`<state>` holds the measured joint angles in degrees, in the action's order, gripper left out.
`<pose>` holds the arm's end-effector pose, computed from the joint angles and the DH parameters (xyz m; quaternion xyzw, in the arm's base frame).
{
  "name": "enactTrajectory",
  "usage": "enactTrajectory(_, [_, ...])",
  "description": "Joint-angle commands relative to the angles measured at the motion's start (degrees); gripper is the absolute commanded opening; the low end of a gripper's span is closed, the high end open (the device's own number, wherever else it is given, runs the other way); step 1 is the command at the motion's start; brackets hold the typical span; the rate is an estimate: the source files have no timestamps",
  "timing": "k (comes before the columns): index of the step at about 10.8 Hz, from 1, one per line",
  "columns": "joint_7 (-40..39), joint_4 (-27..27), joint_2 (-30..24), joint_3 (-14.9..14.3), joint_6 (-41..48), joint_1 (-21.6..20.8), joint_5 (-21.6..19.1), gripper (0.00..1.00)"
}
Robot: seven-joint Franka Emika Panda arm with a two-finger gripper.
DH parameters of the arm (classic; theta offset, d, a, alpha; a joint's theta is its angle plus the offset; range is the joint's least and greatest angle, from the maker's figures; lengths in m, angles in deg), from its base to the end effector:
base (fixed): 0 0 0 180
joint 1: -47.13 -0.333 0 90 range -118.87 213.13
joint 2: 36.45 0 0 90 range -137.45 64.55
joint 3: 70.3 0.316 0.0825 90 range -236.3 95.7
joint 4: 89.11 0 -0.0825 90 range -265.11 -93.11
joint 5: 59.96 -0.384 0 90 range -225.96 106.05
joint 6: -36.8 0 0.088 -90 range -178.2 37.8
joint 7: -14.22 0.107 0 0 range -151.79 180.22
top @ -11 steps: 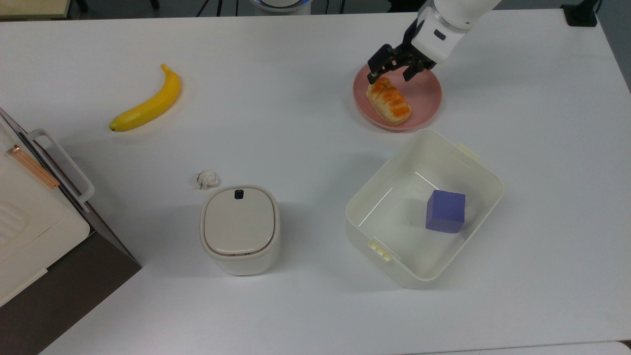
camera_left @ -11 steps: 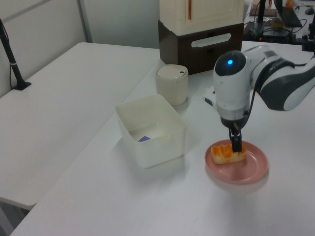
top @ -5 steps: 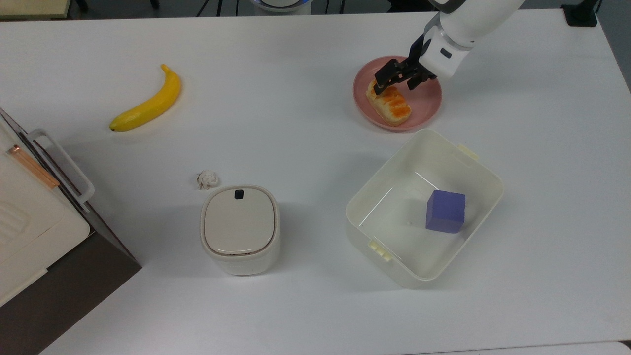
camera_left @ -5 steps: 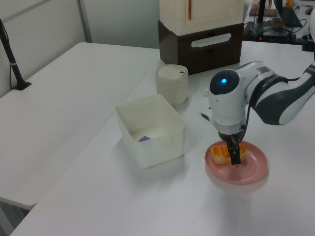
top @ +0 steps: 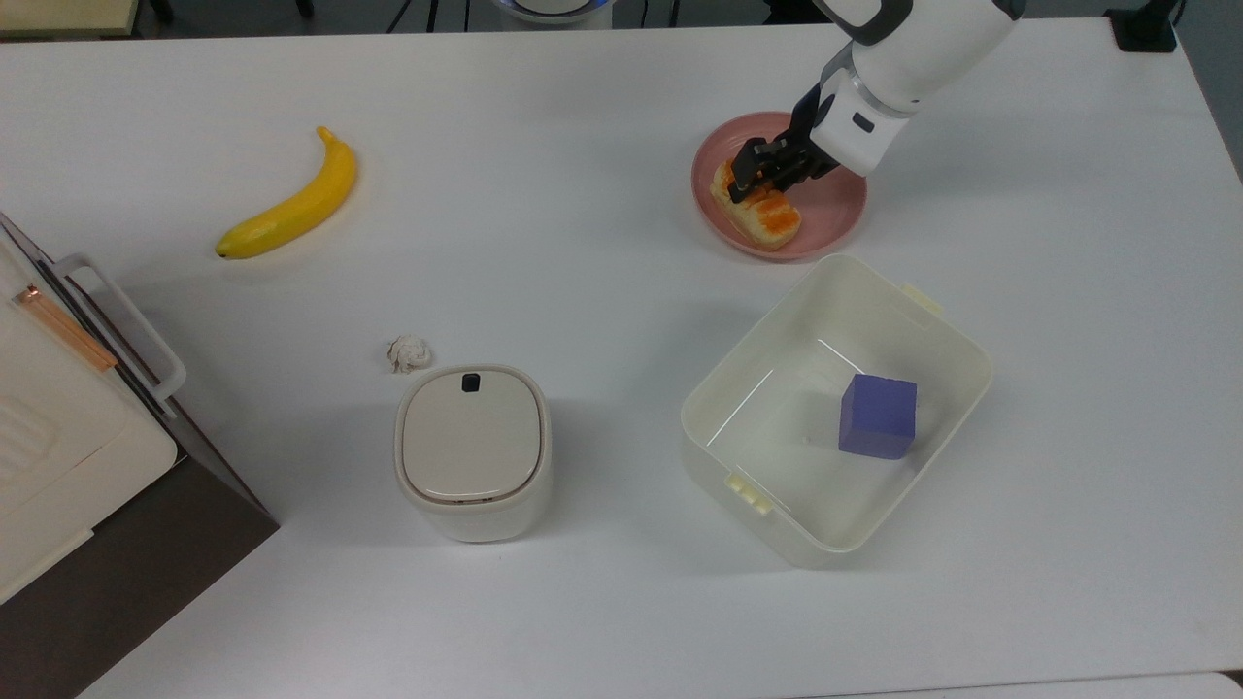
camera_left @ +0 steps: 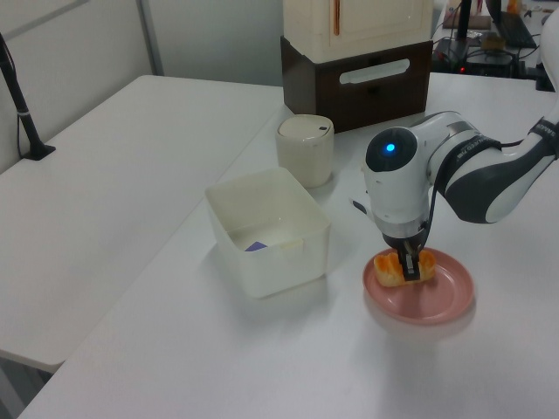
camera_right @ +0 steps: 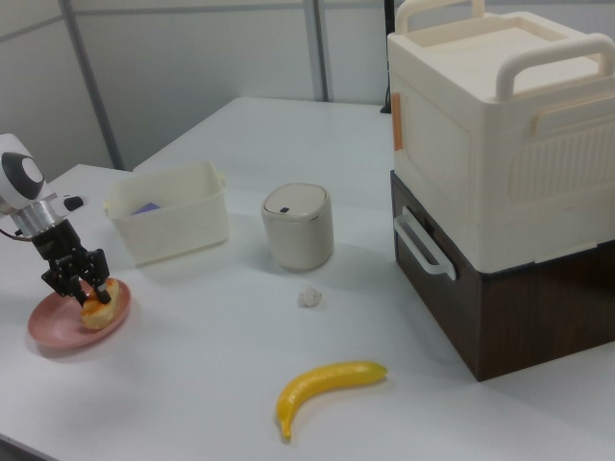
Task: Put the bread on the table
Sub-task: 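Lower the gripper and close it on the orange-topped bread, then lift the bread off the plate and carry it beside the plate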
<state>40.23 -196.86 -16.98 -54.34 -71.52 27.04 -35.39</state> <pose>0.5005 0.3169 0.3169 0.9609 0.1824 -0.0555 0.2006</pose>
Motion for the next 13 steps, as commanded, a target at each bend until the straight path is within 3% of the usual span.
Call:
enactTrajectory(1, [0.5,0.5,0.7,-0.1,-0.1,-0.3,1.7,0.0])
enactTrajectory(4, [-5.1,1.6,-0.4,-0.1,0.9,-0.3,0.6,0.0])
enactTrajectory(5, [-7.5,2.8,-1.0,-0.1,4.5,-0.3,-1.5,0.0])
enactTrajectory(7, [-18.9,8.2,-1.7,-0.5,12.1,0.3,-9.7,0.0])
enactTrajectory(8, [-21.3,9.5,-2.4,-0.7,14.7,1.0,-10.6,0.0])
enactTrajectory(9, [-22.6,9.5,-3.3,-1.8,15.2,1.7,-10.7,0.0])
enactTrajectory(11, [-23.3,9.4,-3.7,-7.4,14.6,2.2,-9.9,0.0])
enactTrajectory(13, [-23.3,8.9,-3.7,-11.6,14.5,2.3,-6.4,0.0])
